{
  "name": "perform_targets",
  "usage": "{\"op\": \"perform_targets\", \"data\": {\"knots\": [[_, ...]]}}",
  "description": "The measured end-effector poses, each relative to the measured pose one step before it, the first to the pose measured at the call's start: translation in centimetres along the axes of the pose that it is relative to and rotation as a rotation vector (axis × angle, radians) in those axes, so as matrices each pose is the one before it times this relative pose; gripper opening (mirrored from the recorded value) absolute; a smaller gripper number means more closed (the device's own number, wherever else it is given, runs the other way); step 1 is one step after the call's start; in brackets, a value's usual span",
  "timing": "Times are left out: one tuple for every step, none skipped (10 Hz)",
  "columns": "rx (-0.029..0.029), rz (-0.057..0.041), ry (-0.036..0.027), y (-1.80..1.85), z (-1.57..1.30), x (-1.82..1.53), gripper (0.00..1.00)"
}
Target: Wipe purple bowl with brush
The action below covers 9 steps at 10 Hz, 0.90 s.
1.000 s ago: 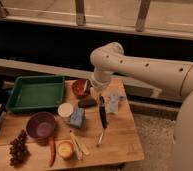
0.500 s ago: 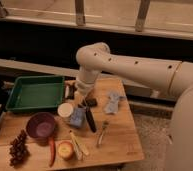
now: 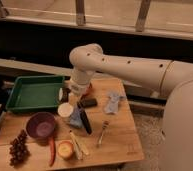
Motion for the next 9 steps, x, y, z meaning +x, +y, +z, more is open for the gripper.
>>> {"op": "perform_targets", "data": {"knots": [[0.00121, 0.00373, -0.00083, -0.138, -0.052, 0.163, 0.0], [-0.00062, -0.00187, -0.00042, 0.074, 0.022, -0.109, 0.0], [-0.00305, 0.0013, -0.00268, 0.029, 0.064, -0.073, 0.0], [-0.00495, -0.022, -0.02772, 0.289, -0.143, -0.323, 0.0], [-0.00384, -0.03052, -0.01526, 0.554, 0.063, -0.719, 0.0], [-0.01008, -0.04542, -0.00163, 1.043, 0.516, -1.339, 0.0], [-0.01344, -0.05938, 0.00012, 1.566, 0.747, -1.85, 0.0], [-0.01199, -0.04743, 0.0001, 1.105, 0.604, -1.383, 0.0], [-0.00963, -0.03703, 0.00204, 0.68, 0.44, -0.96, 0.0]]}}
